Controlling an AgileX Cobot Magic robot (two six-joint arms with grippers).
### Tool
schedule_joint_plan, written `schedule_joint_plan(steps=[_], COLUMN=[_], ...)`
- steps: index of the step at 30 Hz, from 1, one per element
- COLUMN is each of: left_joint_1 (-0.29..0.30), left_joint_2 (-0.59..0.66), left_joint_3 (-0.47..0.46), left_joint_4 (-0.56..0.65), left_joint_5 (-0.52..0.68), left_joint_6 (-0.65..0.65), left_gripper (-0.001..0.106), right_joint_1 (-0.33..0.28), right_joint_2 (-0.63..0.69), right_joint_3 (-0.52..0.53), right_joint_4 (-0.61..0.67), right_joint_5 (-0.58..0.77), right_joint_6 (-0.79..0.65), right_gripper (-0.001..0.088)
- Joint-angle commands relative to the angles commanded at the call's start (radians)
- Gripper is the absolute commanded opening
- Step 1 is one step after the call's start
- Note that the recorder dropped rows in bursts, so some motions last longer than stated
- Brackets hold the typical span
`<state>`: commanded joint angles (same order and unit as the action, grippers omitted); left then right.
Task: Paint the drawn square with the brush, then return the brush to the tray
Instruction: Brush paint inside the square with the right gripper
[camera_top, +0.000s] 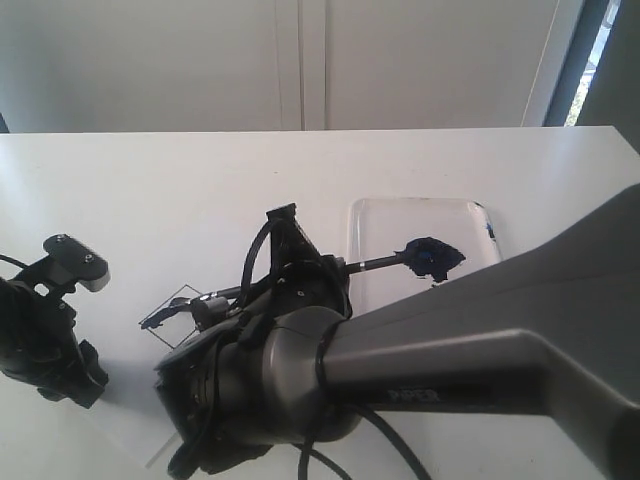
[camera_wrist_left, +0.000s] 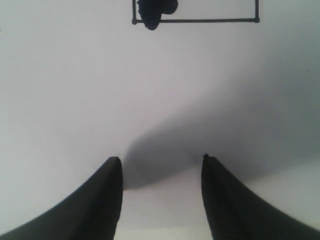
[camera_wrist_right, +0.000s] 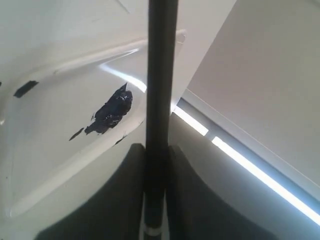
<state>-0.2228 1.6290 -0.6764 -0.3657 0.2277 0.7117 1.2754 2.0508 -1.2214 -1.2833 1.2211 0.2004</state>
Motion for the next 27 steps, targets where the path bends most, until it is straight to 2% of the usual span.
schedule_joint_plan(steps=[17, 27], left_joint_1=[0.000, 0.000], left_joint_2=[0.000, 0.000], left_joint_3=[0.000, 0.000], left_joint_4=[0.000, 0.000], left_joint_5=[0.005, -0.005], left_joint_6=[0.002, 0.002], left_gripper=[0.054, 0.054], right_joint_1=[-0.010, 0.020], right_joint_2=[0.000, 0.000], right_joint_3=[-0.002, -0.002], right_joint_4=[-0.035, -0.013], right_joint_5=[0.000, -0.008], right_joint_6=[0.005, -0.003], right_gripper=[0.0000, 0.0000])
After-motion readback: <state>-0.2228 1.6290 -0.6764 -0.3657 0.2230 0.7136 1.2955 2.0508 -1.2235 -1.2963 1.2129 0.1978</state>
